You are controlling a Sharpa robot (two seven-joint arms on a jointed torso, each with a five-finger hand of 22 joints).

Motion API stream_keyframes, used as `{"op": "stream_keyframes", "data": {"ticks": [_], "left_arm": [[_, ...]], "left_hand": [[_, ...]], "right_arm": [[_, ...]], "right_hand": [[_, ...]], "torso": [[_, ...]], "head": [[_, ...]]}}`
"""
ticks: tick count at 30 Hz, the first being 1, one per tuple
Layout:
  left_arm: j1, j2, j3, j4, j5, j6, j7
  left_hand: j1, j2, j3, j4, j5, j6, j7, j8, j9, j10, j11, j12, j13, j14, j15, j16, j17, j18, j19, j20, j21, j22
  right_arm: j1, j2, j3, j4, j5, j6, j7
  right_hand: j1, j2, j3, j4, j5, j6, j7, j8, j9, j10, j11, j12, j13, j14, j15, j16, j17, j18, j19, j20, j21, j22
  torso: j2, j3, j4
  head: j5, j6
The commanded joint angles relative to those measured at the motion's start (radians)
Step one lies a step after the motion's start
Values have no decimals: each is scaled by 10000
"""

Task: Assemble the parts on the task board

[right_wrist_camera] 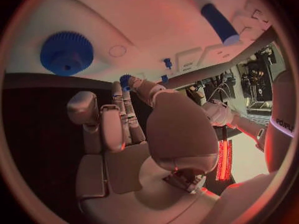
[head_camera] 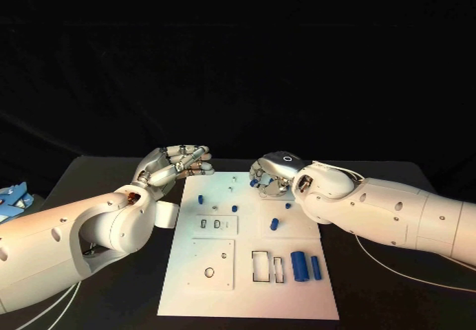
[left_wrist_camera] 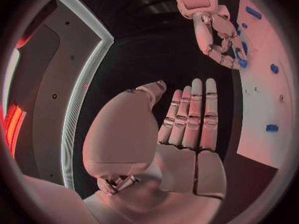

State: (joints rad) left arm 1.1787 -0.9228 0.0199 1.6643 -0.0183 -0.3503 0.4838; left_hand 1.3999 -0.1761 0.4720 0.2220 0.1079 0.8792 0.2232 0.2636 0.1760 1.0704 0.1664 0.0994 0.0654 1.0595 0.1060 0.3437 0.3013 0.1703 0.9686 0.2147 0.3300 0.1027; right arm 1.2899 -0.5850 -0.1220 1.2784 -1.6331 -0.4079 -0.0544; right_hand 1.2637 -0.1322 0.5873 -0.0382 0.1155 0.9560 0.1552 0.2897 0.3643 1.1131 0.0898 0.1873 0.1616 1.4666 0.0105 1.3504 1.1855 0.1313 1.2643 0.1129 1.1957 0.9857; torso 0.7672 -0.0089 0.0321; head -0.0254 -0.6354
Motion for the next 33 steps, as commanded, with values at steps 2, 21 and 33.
{"op": "stream_keyframes", "data": {"ticks": [2,21,33], "left_arm": [[13,22,7,5,51,210,98],[13,136,8,17,51,246,106],[145,161,8,61,49,252,99]], "left_hand": [[-92,-25,69,-16,-42,-55,92,-70,-9,-21,22,-58,8,-7,53,49,12,120,33,9,9,-5],[-107,-18,79,-20,-42,-58,94,-75,-8,-19,27,-75,11,-47,63,34,23,116,11,17,-3,-14],[-107,-18,79,-20,-42,-58,94,-75,-8,-19,27,-75,11,-47,63,34,23,116,11,17,-3,-14]], "right_arm": [[8,295,17,-319,119,-812,-132],[-77,1237,26,-1358,504,-890,-43],[-181,1574,18,-1647,708,-725,-48]], "right_hand": [[-31,-55,93,24,48,50,8,67,27,96,-2,44,-9,305,-25,46,8,-139,49,-11,62,25],[-102,-46,109,84,-17,17,22,56,52,84,9,33,-21,307,-16,68,23,-133,25,-6,47,6],[-120,-36,122,104,-34,-7,30,45,59,76,14,27,-26,314,-13,94,61,-140,40,-3,71,46]], "torso": [[16,-10,4],[50,-14,48],[104,-31,63]], "head": [[-13,-2],[56,-24],[106,-19]]}}
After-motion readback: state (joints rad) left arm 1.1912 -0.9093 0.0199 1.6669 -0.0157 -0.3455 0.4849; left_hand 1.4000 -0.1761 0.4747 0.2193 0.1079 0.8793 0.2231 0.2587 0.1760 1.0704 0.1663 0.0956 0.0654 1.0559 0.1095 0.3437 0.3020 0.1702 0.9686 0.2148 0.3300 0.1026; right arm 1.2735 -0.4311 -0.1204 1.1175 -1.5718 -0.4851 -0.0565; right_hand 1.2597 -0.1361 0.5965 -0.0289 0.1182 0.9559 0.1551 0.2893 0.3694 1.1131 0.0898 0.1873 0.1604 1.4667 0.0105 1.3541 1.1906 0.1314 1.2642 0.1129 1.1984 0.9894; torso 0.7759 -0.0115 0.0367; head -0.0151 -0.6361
